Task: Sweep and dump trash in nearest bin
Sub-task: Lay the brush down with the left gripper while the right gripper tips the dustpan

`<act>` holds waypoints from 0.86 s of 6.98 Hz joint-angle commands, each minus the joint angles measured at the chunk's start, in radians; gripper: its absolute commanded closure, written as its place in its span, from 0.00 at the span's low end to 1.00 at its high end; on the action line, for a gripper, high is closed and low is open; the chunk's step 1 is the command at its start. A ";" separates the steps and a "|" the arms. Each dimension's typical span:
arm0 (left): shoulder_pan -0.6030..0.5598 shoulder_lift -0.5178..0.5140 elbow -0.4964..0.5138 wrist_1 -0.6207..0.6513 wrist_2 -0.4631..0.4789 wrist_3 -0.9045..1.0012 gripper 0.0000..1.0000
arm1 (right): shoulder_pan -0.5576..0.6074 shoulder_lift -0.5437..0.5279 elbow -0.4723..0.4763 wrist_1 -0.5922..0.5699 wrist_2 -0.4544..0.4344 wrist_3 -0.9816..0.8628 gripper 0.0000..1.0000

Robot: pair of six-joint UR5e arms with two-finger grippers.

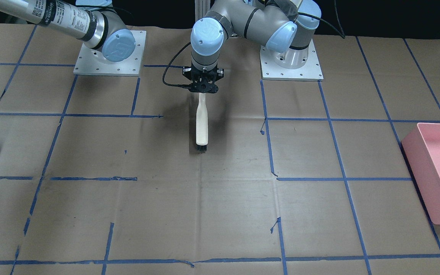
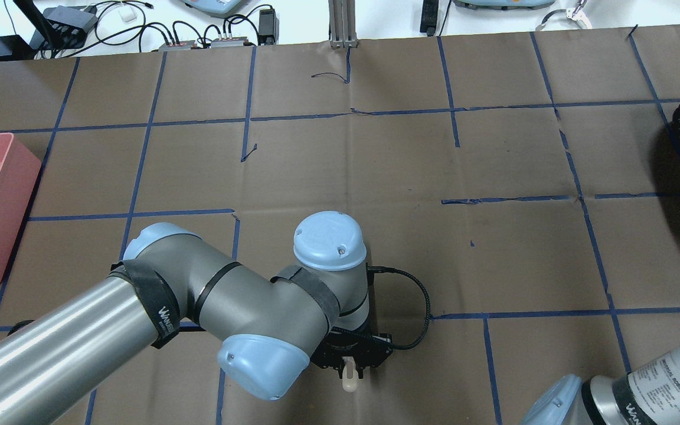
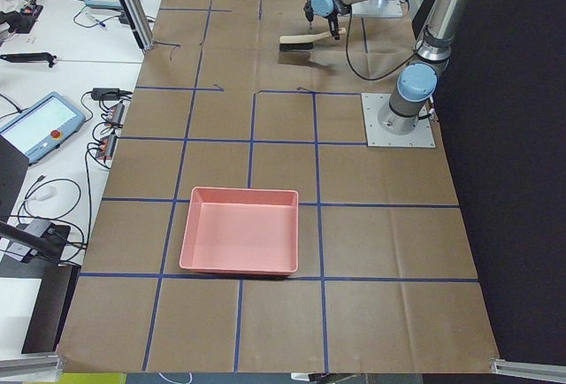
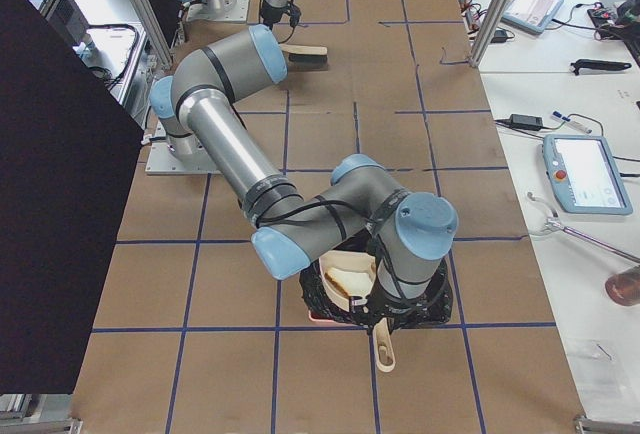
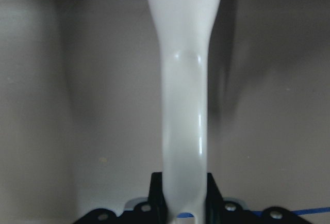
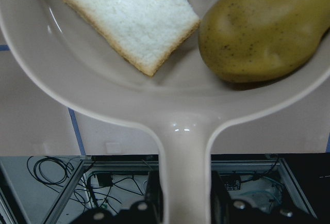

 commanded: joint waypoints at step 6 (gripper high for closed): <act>0.016 -0.007 -0.011 0.044 0.004 -0.004 0.91 | 0.072 -0.010 0.105 -0.117 -0.134 0.035 0.91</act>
